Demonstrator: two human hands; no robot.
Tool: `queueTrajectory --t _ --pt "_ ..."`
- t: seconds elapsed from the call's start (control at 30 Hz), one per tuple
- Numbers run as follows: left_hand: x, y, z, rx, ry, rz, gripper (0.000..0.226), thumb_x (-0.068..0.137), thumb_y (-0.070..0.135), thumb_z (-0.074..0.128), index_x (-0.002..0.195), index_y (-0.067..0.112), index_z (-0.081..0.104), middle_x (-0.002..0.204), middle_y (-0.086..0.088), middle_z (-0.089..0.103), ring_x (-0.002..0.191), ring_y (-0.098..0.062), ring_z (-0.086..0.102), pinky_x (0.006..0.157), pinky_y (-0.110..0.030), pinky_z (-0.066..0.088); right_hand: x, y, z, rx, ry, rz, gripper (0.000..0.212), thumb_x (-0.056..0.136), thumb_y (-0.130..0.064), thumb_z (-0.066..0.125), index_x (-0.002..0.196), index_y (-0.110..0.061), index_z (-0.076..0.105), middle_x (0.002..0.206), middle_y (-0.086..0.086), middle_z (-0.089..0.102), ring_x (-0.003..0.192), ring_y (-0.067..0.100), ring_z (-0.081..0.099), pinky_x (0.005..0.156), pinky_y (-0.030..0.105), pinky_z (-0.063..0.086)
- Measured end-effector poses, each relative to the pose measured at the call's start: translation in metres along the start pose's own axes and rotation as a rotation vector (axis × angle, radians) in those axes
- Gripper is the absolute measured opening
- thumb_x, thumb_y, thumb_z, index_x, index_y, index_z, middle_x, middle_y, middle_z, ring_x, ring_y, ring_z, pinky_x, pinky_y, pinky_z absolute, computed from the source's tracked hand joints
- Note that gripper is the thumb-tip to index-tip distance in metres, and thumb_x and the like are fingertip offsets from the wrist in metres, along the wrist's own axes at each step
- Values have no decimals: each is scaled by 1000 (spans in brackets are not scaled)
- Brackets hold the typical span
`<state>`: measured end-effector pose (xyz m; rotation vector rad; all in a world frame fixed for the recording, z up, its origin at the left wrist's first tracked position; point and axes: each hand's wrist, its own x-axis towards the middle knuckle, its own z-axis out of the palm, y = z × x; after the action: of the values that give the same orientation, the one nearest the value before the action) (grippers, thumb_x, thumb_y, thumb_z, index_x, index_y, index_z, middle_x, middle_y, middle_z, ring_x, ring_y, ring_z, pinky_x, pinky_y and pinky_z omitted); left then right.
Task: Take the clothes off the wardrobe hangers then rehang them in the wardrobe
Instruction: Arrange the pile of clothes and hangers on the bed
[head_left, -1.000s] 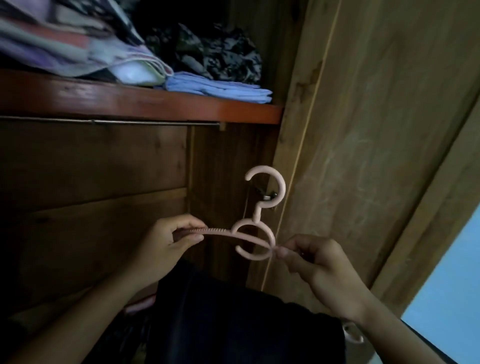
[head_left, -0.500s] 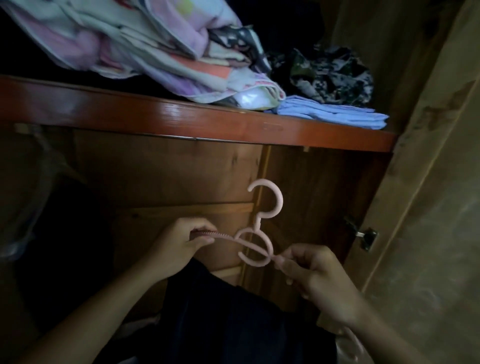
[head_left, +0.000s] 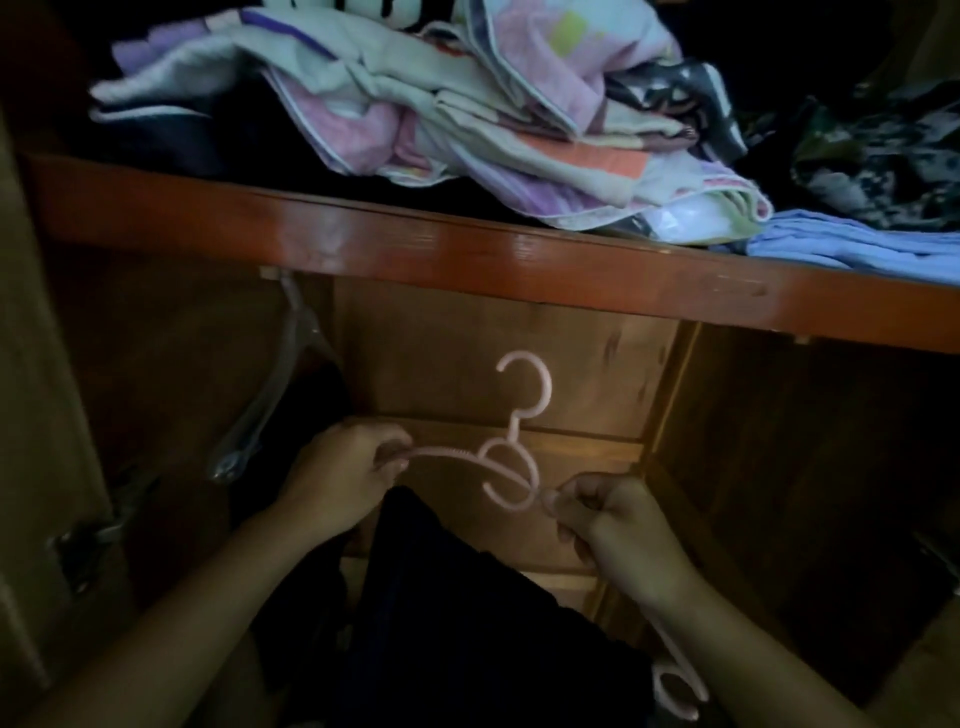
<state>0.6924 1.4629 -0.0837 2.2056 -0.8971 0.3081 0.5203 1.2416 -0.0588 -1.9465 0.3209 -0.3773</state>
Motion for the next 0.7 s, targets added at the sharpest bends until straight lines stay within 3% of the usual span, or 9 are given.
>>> queueTrajectory --t 0.13,0.3,0.5,0.7 --pt "-17 -17 -33 351 112 -76 27 89 23 70 116 19 70 113 -7 68 108 -27 58 85 -36 50 25 -8 20 92 11 88 34 92 -23 68 59 -19 72 50 -2 59 39 7 47 39 18 33" --pt "-44 -31 -60 649 199 -177 32 89 31 66 115 12 68 113 -15 67 117 -36 51 96 -44 41 51 -21 46 215 22 130 20 91 -19 68 75 -9 75 55 0 62 39 6 46 38 19 33" --pt "-47 -41 -66 707 192 -278 36 89 40 63 108 9 67 113 -16 66 129 -34 44 109 -39 31 85 -39 88 233 39 93 16 86 -13 68 72 -6 72 55 3 63 41 10 49 41 21 35" --pt "-43 -41 -61 688 243 -293 37 87 44 63 99 9 68 110 -15 67 125 -33 45 103 -39 30 129 -63 133 251 6 112 14 88 -6 57 81 -9 69 66 4 62 50 10 54 45 22 42"
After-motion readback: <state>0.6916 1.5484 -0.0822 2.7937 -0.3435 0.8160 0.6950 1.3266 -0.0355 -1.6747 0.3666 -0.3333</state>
